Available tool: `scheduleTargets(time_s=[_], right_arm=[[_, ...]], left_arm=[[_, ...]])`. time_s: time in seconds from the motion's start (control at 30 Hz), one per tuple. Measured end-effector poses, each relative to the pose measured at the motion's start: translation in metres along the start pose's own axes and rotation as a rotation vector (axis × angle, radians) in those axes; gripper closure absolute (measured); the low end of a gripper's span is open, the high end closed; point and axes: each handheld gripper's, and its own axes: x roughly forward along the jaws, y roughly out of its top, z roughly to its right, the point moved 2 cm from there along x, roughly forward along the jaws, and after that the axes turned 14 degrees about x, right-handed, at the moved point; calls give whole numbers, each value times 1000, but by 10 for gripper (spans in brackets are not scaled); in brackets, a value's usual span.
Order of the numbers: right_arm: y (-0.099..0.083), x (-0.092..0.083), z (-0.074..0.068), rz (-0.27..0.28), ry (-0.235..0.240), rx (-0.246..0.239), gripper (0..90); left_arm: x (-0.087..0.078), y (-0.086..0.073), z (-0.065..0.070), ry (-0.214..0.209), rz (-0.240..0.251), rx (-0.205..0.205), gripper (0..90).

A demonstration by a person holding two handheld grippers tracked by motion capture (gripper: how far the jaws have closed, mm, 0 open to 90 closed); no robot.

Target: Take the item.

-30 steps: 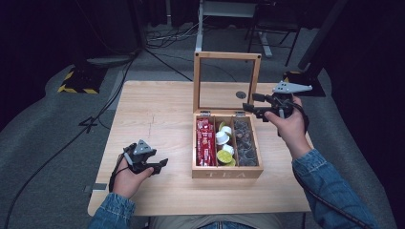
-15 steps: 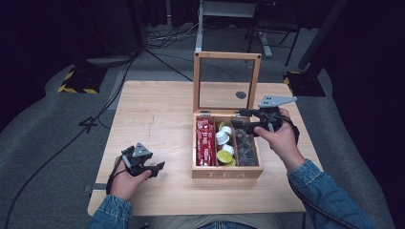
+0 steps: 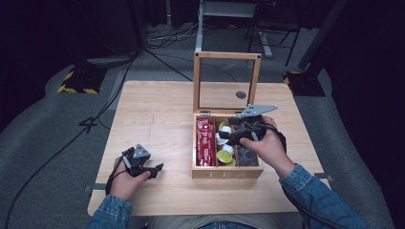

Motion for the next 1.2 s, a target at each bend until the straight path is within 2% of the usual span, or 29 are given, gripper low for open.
scheduleTargets(time_s=[0.27, 0.47, 0.57, 0.73, 0.8, 0.93, 1.0, 1.2], right_arm=[[-9, 18, -4, -87, -1, -23, 450], [-18, 37, -7, -136, 31, 14, 504], [-21, 45, -10, -165, 20, 10, 507], [-25, 57, -14, -173, 6, -17, 485], [-27, 60, -15, -187, -10, -10, 488], [-31, 68, -16, -207, -30, -25, 446], [-35, 73, -19, -217, -42, -26, 414], [-41, 81, -24, -223, -60, -14, 409]], left_arm=[[4, -1, 1, 7, -19, 14, 313], [5, 0, 2, 12, -22, 33, 306], [5, 0, 2, 15, -21, 37, 304], [5, 0, 2, 16, -24, 42, 297], [5, 0, 3, 20, -26, 46, 292], [6, 0, 3, 19, -25, 43, 289], [6, 0, 4, 22, -23, 46, 286], [7, 1, 4, 18, -18, 50, 284]])
